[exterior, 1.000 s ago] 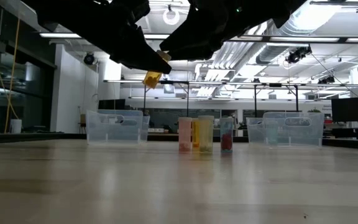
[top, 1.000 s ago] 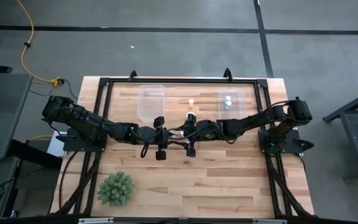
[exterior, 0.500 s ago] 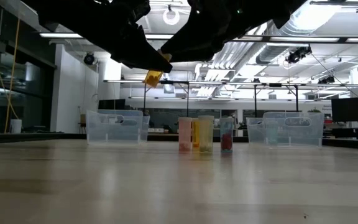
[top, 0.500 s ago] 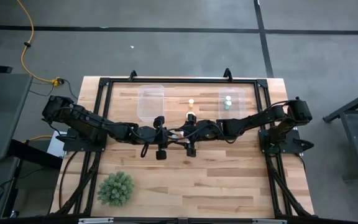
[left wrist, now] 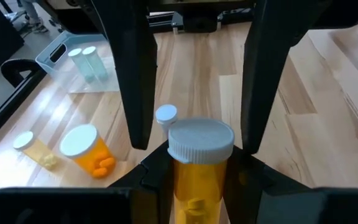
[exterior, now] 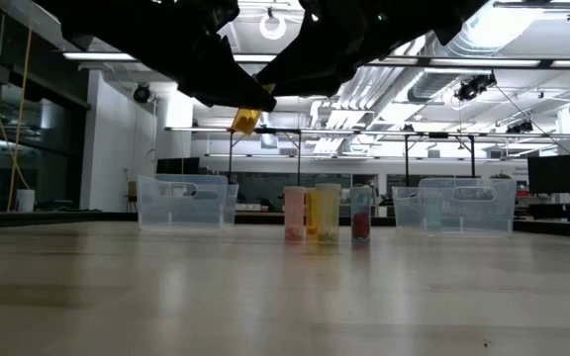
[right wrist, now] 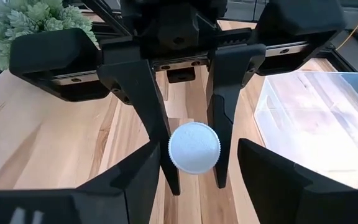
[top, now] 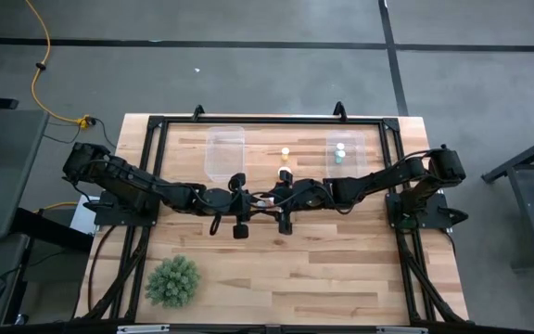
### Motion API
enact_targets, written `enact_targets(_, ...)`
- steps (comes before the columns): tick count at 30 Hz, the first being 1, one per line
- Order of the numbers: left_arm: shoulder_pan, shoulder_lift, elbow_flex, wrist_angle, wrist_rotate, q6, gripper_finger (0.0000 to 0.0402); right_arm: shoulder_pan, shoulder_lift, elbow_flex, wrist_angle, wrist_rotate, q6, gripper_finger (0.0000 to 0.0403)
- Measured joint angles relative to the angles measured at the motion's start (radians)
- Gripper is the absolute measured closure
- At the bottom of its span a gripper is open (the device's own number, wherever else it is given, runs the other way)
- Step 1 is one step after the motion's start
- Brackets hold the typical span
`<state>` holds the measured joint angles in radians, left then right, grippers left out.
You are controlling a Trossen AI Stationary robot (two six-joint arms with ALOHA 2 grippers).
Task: Pick and place medicine bottles into bin by pill shape (circle, oval)
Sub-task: Put the small orange tablet bottle into the right transparent bin
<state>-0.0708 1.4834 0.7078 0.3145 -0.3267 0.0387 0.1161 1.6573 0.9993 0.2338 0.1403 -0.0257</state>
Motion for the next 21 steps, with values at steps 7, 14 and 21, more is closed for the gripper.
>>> enact_targets(7,0.000,0.000,0.000,0.004,0.001,0.000,0.0305,0.002,0.000,0.000,0.021,-0.041,-0.008,0.0201)
enact_targets(14,0.000,0.000,0.000,0.003,0.002,0.000,0.0305,0.002,0.000,0.000,0.018,-0.041,-0.008,0.0236)
enact_targets(21,0.000,0.000,0.000,0.003,0.002,0.000,0.0305,0.002,0.000,0.000,0.013,-0.040,-0.008,0.0279)
